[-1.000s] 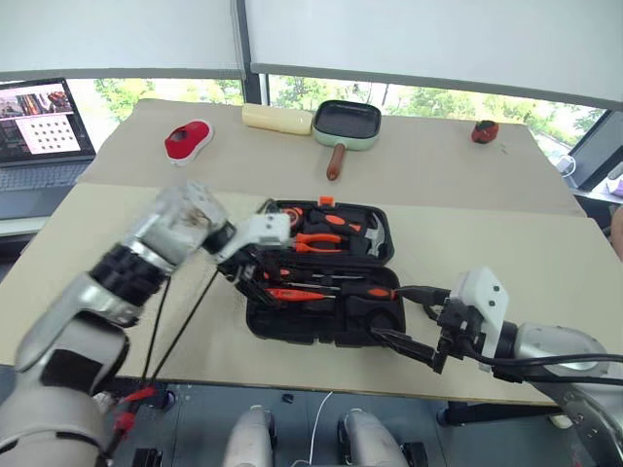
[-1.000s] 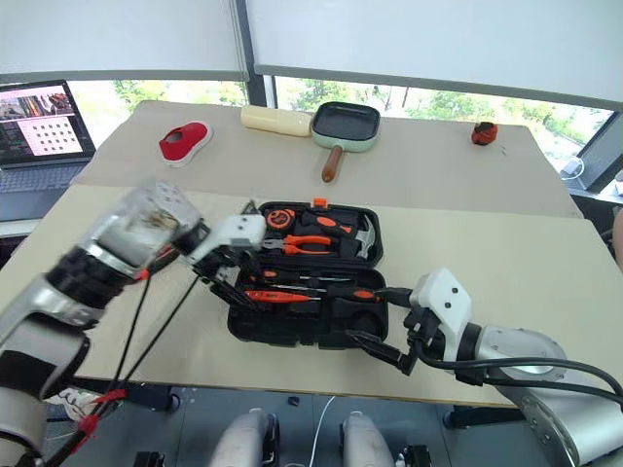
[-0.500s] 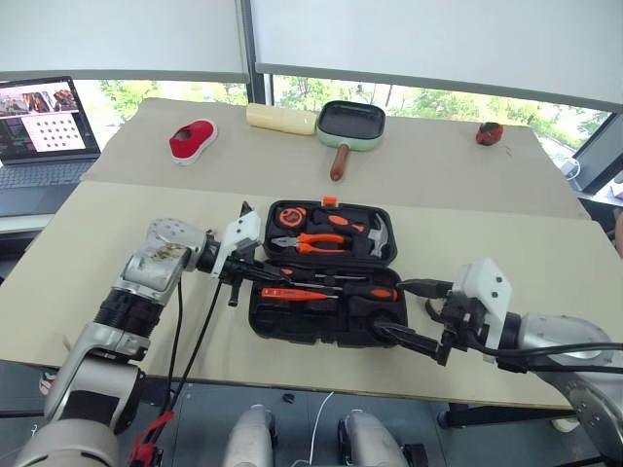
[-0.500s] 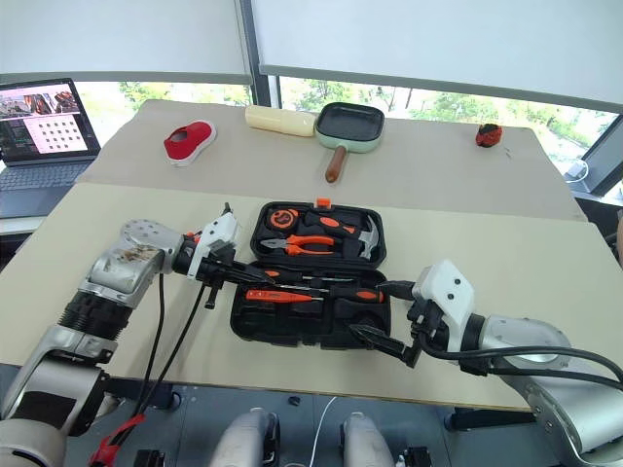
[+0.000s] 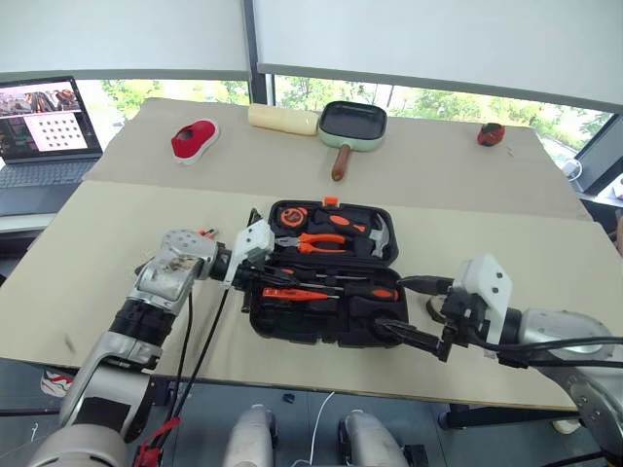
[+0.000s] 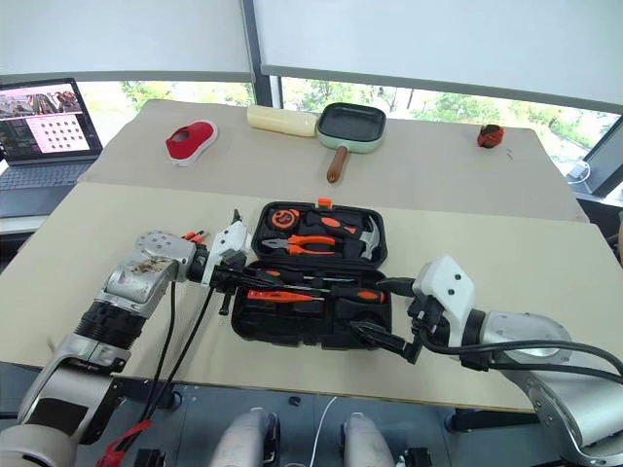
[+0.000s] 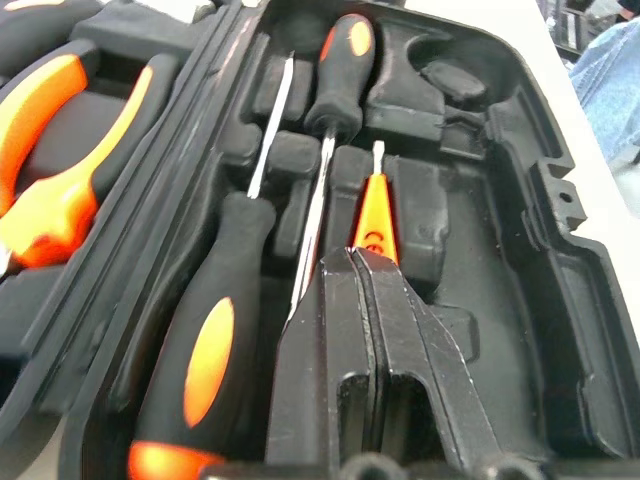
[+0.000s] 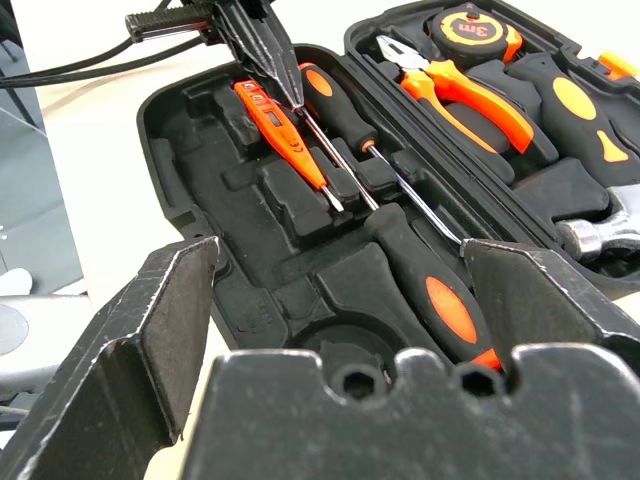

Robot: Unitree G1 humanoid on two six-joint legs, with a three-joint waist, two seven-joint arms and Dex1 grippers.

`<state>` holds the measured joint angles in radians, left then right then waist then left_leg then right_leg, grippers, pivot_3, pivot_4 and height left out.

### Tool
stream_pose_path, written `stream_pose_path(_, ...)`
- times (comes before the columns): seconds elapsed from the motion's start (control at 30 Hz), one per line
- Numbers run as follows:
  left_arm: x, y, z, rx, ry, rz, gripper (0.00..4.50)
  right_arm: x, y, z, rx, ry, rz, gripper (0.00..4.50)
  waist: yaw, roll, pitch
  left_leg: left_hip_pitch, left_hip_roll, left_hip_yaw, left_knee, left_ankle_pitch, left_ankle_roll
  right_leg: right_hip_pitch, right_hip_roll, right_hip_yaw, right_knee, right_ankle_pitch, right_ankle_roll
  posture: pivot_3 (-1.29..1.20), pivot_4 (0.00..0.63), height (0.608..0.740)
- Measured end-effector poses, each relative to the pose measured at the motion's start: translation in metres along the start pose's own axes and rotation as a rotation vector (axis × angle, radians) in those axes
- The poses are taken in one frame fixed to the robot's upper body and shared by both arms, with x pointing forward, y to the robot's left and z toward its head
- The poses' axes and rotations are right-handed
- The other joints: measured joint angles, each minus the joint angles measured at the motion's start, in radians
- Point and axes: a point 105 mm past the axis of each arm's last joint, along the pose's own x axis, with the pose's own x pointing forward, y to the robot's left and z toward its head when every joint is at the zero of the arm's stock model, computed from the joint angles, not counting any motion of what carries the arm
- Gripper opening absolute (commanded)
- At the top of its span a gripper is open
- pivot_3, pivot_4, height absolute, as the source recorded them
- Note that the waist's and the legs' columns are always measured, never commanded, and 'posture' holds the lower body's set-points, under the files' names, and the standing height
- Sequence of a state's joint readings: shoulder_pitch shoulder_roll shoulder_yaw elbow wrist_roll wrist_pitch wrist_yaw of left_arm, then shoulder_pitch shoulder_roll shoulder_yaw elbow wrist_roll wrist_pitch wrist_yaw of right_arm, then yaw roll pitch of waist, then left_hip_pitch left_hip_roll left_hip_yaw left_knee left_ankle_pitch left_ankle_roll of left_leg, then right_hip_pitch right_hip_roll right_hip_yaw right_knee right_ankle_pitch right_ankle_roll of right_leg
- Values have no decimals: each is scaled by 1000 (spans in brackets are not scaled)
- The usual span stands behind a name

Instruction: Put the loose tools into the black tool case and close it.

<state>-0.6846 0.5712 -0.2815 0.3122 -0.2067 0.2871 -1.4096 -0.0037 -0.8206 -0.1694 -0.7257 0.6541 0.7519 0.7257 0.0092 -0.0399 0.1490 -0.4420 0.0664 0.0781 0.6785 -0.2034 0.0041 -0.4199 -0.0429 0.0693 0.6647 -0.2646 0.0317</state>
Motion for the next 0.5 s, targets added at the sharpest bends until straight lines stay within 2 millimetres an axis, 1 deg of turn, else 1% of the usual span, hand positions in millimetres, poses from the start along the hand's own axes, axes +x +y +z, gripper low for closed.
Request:
stream_pose_path(0.1, 3, -2, -5, 25, 24, -6, 45, 0, -1, 1, 0, -2, -6, 4500, 0, 0, 0, 0, 0, 0, 0, 0, 0, 0, 0, 0, 0, 0, 0, 0, 150, 740)
stream_pose_path(0.3, 3, 4, -8, 105, 43, 19, 45, 1, 0, -1, 11, 1, -6, 4500, 1, 0, 0, 1, 0, 0, 0, 0, 0, 1, 0, 0, 0, 0, 0, 0, 150, 740)
stream_pose_path(0.5, 3, 6, -11, 110, 47, 31, 45, 1, 1, 0, 23, -5, 5, 4500, 0, 0, -1, 1, 0, 0, 0, 0, 0, 1, 0, 0, 0, 0, 0, 0, 150, 740)
